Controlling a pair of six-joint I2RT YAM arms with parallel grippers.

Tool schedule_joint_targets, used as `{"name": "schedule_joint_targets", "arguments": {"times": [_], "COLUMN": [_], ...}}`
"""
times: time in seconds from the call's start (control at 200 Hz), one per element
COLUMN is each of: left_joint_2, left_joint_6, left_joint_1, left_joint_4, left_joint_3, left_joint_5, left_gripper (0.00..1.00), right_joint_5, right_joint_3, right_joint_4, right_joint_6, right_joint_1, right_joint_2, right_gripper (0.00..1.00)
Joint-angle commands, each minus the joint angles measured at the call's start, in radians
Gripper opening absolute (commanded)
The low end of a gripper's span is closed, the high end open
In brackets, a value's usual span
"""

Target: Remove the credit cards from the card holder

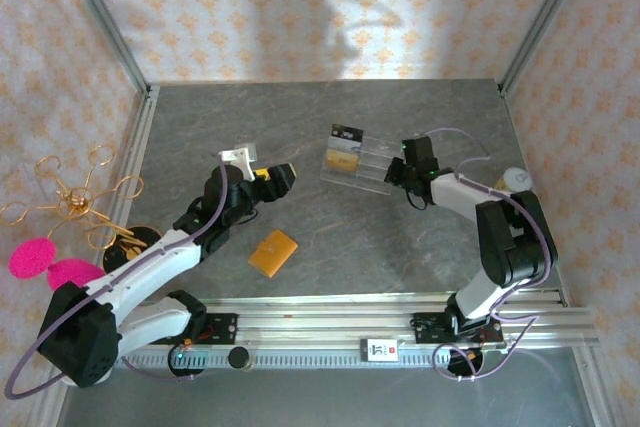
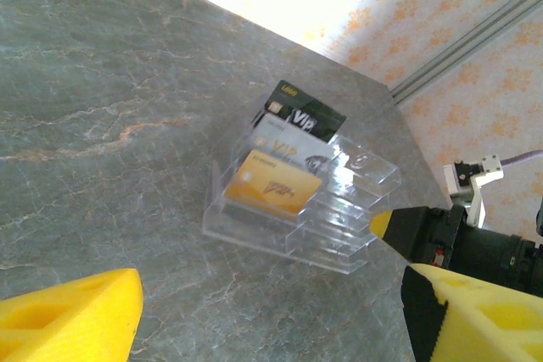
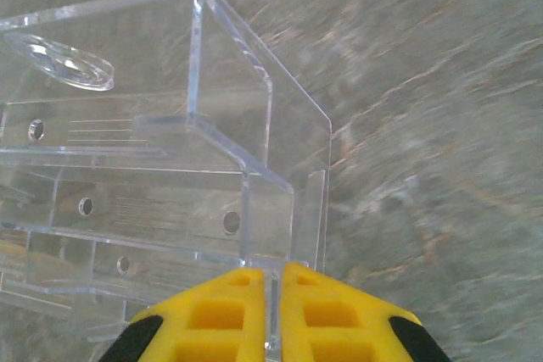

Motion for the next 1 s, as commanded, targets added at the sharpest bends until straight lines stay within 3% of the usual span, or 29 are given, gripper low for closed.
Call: {"name": "schedule_joint_targets", "arguments": {"times": [0.0,0.255,0.596,0.631,0.806,0.996], "left_joint_2": [-0.045,-0.126,-0.189,-0.191,-0.208,-0.260], "left_joint_6": [0.001,-0.009,-0.023,-0.023,-0.036,-0.067], "left_joint_1": [-0.004,-0.003,-0.002,-0.002,-0.002,-0.002], "left_joint_4": [-0.046,-0.118,-0.172,-0.175,-0.181,-0.193], "left_joint_3": [-0.006,-0.057,-0.096,-0.095,-0.100,-0.134], "left_joint_5": [-0.036,-0.077,-0.122,-0.122,-0.119,-0.122], "left_gripper": [0.80,0.81,0.83,0.85,0.96,0.99], "right_joint_5": [-0.013,-0.005,0.035,0.042,0.059,0.070], "right_joint_3": [0.024,0.092,0.105,0.105,0.092,0.068], "right_joint_4": [-0.091,-0.131,-0.137,-0.136,-0.105,-0.086], "right_joint_6": [-0.034,-0.062,-0.012,-0.005,0.012,0.012], "right_joint_1": [0.068,0.184,0.253,0.253,0.254,0.270], "right_joint_2": [-0.012,0.037,0.041,0.038,-0.026,-0.152], "right_gripper": [0.09,0.09,0.12,0.15,0.48,0.54]}}
